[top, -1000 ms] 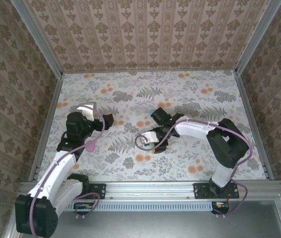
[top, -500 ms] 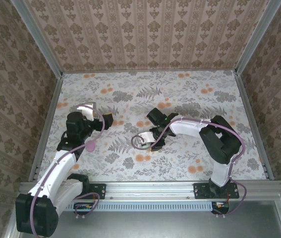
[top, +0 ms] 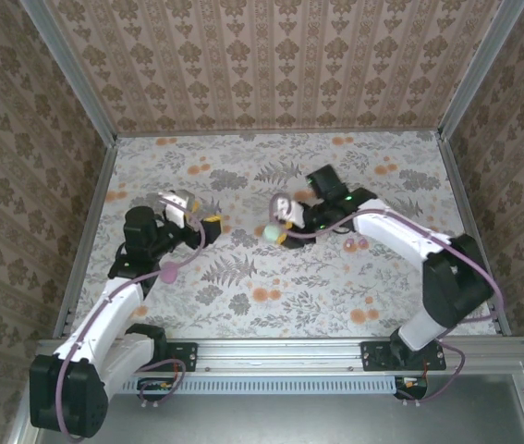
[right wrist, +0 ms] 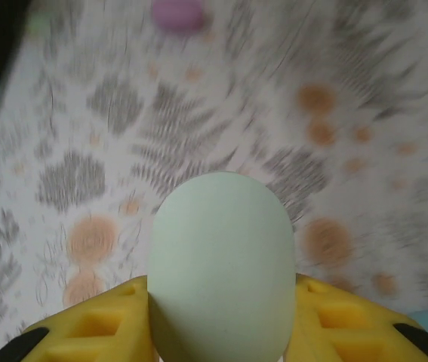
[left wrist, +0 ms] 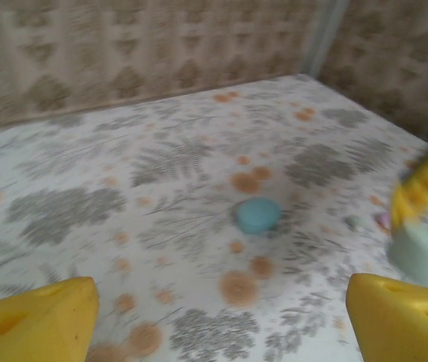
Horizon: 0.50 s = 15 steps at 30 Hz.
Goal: Insert the wireless bluetooth earbuds into the charging case
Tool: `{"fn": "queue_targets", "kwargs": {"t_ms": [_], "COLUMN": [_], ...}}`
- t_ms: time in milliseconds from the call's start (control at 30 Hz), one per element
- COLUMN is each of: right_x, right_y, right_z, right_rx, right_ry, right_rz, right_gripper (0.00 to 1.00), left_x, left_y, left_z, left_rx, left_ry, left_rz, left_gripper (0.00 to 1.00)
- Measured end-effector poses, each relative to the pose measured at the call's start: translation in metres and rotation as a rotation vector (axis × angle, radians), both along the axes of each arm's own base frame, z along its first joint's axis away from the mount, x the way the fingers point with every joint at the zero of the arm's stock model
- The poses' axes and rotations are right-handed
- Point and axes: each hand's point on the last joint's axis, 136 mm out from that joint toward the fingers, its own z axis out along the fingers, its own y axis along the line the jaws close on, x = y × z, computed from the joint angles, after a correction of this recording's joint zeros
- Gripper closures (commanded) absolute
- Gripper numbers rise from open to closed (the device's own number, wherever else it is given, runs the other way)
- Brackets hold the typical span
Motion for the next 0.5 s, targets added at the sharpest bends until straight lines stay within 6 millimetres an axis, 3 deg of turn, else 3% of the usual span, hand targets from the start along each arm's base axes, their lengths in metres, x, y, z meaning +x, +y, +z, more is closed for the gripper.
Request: {"fn": "queue_targets", "kwargs": {"t_ms": [67, 167, 333, 500], "right_x": [-0.001, -0.01, -0.021, -0.025], "right_y": [-0.004, -0.002, 0.002, 0.002], "right_z": [0.031, 0.055, 0.066, 0.074], "right_rx": [0.091, 0.172, 0.231, 0.253], "right_ry": [-0.001, 0.025, 0.081, 0.09], "right_rz": [-0.007, 0.021, 0.056, 0.061], "right_gripper": [0.66, 0.66, 0.66, 0.66], "left_x": [-0.014, -0.03, -0.043, -0.05], "left_y": [-0.021, -0.052, -0.081, -0.096], "left_z": [0.002, 0.011, 0.033, 0.035], "left_rx": [0.017, 0.05, 0.064, 0.063], "left_ry": [-0.032, -0.078, -0.162, -0.177], "left_rz": [-0.125, -0.294, -0.457, -0.543], "left_gripper": [0.14, 0.12, 0.12, 0.12]}}
